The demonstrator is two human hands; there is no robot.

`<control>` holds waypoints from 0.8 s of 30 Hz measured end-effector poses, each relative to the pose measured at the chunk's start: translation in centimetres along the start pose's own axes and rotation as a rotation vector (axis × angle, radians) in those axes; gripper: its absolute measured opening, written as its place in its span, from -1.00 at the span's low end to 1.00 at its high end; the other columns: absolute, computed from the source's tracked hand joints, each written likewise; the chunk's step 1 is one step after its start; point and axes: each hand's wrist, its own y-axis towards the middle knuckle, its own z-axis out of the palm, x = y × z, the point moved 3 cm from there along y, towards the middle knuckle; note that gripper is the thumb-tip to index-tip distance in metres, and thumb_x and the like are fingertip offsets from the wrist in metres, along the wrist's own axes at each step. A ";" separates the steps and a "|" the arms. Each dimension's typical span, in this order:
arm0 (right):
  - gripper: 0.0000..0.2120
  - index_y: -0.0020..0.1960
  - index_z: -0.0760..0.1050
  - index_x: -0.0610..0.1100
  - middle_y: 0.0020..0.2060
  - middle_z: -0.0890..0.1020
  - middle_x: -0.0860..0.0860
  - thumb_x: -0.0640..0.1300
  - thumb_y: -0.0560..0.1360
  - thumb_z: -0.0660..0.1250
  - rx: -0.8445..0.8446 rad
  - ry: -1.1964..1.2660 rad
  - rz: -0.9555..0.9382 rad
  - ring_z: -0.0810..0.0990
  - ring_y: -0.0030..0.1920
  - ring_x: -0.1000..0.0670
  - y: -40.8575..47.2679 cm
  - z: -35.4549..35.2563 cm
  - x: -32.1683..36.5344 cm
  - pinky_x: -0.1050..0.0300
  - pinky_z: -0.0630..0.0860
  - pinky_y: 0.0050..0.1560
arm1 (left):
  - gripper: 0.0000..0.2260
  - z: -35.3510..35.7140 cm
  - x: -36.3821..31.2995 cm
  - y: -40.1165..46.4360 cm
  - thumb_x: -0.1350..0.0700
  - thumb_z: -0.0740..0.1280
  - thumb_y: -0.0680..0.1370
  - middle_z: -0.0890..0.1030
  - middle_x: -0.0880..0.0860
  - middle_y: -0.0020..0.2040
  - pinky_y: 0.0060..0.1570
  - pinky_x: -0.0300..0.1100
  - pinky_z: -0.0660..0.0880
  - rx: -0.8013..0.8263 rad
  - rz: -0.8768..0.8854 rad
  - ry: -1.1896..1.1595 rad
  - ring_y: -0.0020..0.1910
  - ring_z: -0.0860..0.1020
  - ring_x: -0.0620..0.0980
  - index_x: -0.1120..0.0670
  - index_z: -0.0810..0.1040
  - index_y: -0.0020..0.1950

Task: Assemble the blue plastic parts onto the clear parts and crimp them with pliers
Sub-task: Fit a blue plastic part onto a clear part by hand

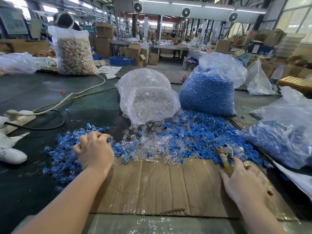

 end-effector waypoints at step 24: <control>-0.69 0.27 0.37 -0.08 0.21 0.45 -0.06 -0.24 0.56 0.12 -0.086 0.071 -0.403 0.35 0.25 -0.10 1.7 0.6 8.9 0.08 0.32 0.24 | -0.64 5.1 -11.1 -7.4 0.08 0.16 0.61 0.32 -0.07 0.34 0.38 -0.18 0.17 0.356 0.547 -0.448 0.31 0.23 -0.10 -0.09 0.32 0.42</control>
